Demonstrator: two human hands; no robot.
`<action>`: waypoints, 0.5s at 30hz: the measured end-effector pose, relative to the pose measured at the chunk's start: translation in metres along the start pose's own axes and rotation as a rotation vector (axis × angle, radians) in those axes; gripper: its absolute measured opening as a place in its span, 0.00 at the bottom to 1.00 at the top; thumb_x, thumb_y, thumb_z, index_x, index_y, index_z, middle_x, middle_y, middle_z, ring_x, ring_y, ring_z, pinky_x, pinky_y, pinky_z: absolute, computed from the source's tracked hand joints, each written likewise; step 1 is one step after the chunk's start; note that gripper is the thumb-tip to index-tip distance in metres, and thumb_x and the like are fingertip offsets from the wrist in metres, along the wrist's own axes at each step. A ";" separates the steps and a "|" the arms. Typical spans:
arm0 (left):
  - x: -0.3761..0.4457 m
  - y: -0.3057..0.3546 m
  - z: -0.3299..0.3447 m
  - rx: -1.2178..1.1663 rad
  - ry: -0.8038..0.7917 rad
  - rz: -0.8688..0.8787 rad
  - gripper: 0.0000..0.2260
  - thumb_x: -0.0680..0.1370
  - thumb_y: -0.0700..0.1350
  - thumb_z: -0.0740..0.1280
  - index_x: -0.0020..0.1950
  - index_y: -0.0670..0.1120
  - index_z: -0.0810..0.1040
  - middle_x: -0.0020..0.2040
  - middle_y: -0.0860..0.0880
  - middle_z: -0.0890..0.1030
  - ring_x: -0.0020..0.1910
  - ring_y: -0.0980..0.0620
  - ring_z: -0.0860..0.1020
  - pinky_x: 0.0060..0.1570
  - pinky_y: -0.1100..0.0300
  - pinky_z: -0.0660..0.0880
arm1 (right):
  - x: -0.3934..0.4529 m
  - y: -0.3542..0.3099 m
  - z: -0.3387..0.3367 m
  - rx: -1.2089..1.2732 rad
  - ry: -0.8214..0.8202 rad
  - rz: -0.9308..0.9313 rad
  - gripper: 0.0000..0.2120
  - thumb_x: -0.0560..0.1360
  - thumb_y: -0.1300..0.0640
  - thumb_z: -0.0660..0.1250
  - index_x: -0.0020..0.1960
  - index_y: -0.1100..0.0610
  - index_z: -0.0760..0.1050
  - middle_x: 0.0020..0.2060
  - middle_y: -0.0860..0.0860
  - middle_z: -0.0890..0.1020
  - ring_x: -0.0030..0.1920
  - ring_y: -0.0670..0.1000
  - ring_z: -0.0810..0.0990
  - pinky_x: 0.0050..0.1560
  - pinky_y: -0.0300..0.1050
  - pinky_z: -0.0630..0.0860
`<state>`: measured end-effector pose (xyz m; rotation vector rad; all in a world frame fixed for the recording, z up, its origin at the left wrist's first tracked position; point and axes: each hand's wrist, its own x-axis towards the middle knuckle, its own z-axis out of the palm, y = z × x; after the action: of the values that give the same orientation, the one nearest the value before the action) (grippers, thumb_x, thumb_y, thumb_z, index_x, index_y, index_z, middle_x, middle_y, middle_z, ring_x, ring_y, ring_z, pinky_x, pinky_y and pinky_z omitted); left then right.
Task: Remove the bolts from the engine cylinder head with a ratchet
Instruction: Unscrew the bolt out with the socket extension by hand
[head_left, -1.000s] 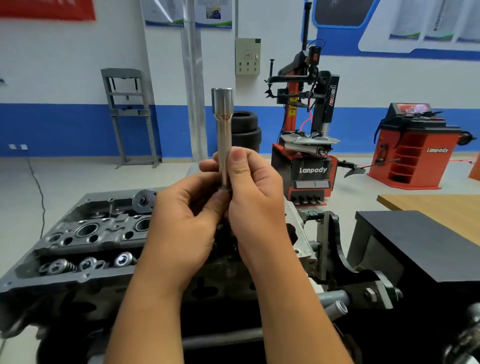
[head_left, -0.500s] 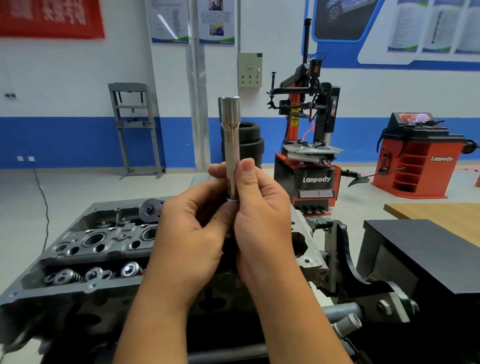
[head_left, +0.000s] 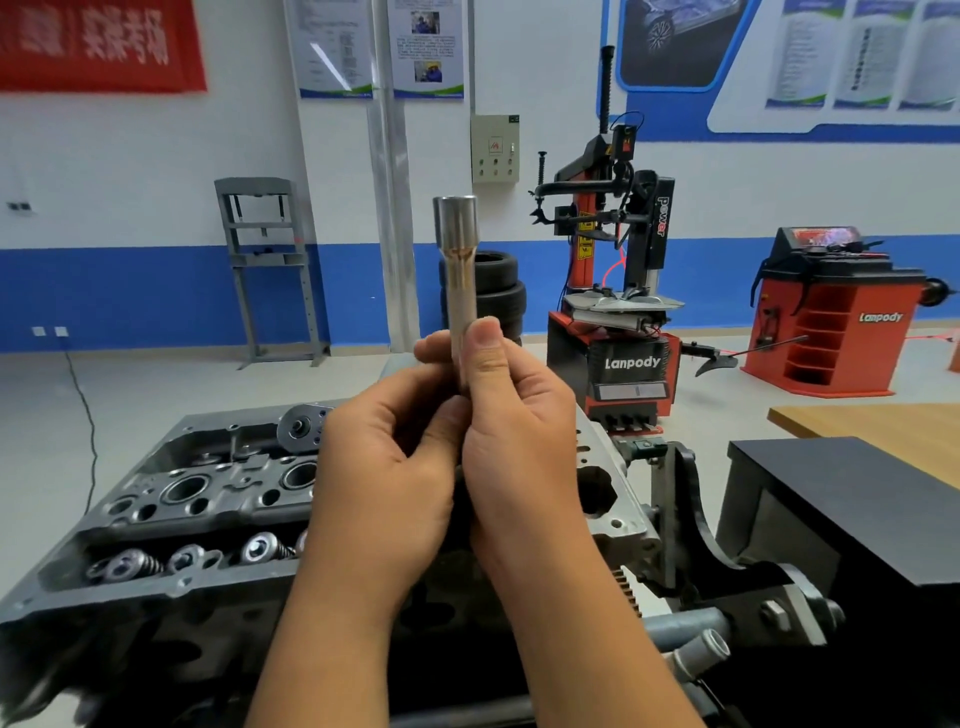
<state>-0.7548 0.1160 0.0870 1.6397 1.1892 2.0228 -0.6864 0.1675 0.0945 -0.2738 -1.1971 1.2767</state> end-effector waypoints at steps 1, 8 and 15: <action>0.000 -0.001 0.001 0.013 0.032 0.016 0.16 0.80 0.36 0.71 0.52 0.58 0.86 0.49 0.58 0.88 0.51 0.60 0.86 0.50 0.70 0.79 | 0.000 -0.001 0.000 0.034 -0.004 0.008 0.16 0.76 0.42 0.69 0.47 0.55 0.84 0.43 0.52 0.87 0.46 0.51 0.86 0.50 0.48 0.85; -0.003 0.003 0.002 0.035 -0.031 0.019 0.13 0.82 0.36 0.69 0.56 0.52 0.87 0.49 0.53 0.89 0.51 0.53 0.87 0.51 0.57 0.84 | 0.000 -0.006 -0.007 -0.004 -0.044 -0.035 0.14 0.73 0.52 0.76 0.46 0.64 0.81 0.36 0.58 0.80 0.39 0.54 0.78 0.43 0.56 0.80; 0.004 0.004 -0.004 0.060 -0.033 0.023 0.16 0.81 0.36 0.70 0.54 0.59 0.86 0.51 0.56 0.88 0.53 0.56 0.86 0.55 0.63 0.81 | 0.001 -0.010 -0.009 -0.030 -0.161 0.051 0.17 0.72 0.39 0.71 0.50 0.51 0.86 0.44 0.52 0.87 0.48 0.52 0.86 0.56 0.53 0.84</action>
<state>-0.7590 0.1144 0.0923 1.7158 1.2365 1.9841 -0.6732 0.1684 0.0985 -0.2282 -1.3538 1.3463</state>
